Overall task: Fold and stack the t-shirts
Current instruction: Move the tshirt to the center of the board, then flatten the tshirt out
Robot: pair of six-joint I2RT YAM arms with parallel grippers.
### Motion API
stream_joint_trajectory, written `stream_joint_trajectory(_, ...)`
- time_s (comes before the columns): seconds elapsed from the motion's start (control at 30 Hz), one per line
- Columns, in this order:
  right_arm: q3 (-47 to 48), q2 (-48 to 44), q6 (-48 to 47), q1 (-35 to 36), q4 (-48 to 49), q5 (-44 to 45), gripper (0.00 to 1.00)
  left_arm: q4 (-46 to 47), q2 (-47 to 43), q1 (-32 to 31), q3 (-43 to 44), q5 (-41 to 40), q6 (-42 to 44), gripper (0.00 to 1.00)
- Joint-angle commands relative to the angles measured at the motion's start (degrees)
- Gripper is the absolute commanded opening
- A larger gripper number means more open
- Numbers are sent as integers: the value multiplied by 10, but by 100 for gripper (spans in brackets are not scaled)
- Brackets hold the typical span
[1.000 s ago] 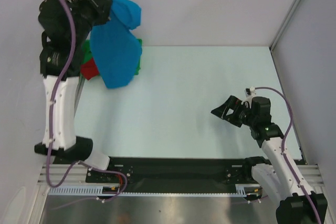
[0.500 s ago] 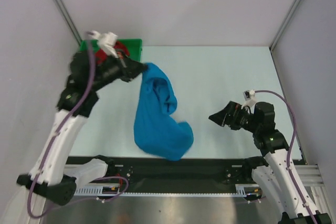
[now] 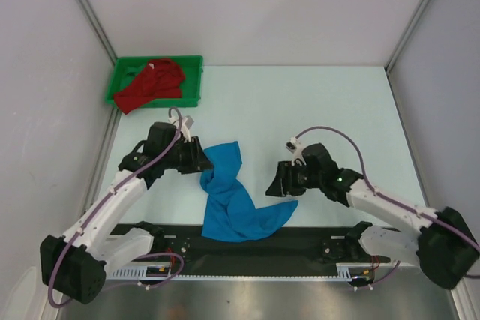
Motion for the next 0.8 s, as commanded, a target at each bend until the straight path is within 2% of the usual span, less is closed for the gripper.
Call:
stream_joint_trajectory(0.0,37,90,18,5,128,33,56,-69,-51,-5,16,-178,1,48)
stream_joint_trajectory(0.07,63,167,22,12,161,22,51,-72,-103,-11,21,-221,-29,64)
stream_joint_trajectory(0.1,92,190,25,12,164,15,50,-70,-116,-14,24,-226,-39,85)
stream_joint_trajectory(0.17,117,231,30,11,179,17,55,-36,-113,-22,33,-194,-46,88)
stream_joint_trajectory(0.2,139,266,34,8,186,12,57,-29,-95,-26,50,-180,-35,83)
stream_joint_trajectory(0.27,162,304,37,-5,202,-7,64,-58,-39,-55,82,-178,-24,65)
stream_joint_trajectory(0.3,184,337,43,-9,222,-25,65,-62,-1,-72,97,-195,-17,49)
stream_joint_trajectory(0.33,197,355,43,-16,230,-36,66,-62,5,-94,97,-219,-21,44)
stream_joint_trajectory(0.4,228,391,35,-27,247,-77,68,-49,-7,-162,85,-281,-49,39)
stream_joint_trajectory(0.47,277,440,12,-34,235,-102,70,-33,-25,-216,47,-307,-95,40)
stream_joint_trajectory(0.5,290,454,5,-38,233,-111,71,-30,-42,-232,19,-334,-114,51)
stream_joint_trajectory(0.53,303,480,-1,-41,230,-120,71,-28,-53,-246,4,-347,-133,58)
stream_joint_trajectory(0.6,332,500,-15,-52,222,-143,73,-20,-73,-281,-43,-369,-190,71)
stream_joint_trajectory(0.67,344,531,-21,-59,219,-153,73,-3,-97,-300,-74,-377,-221,80)
stream_joint_trajectory(0.7,357,542,-23,-64,220,-172,73,7,-101,-301,-89,-374,-250,95)
stream_joint_trajectory(0.77,369,565,-31,-65,219,-191,71,38,-96,-299,-124,-366,-266,97)
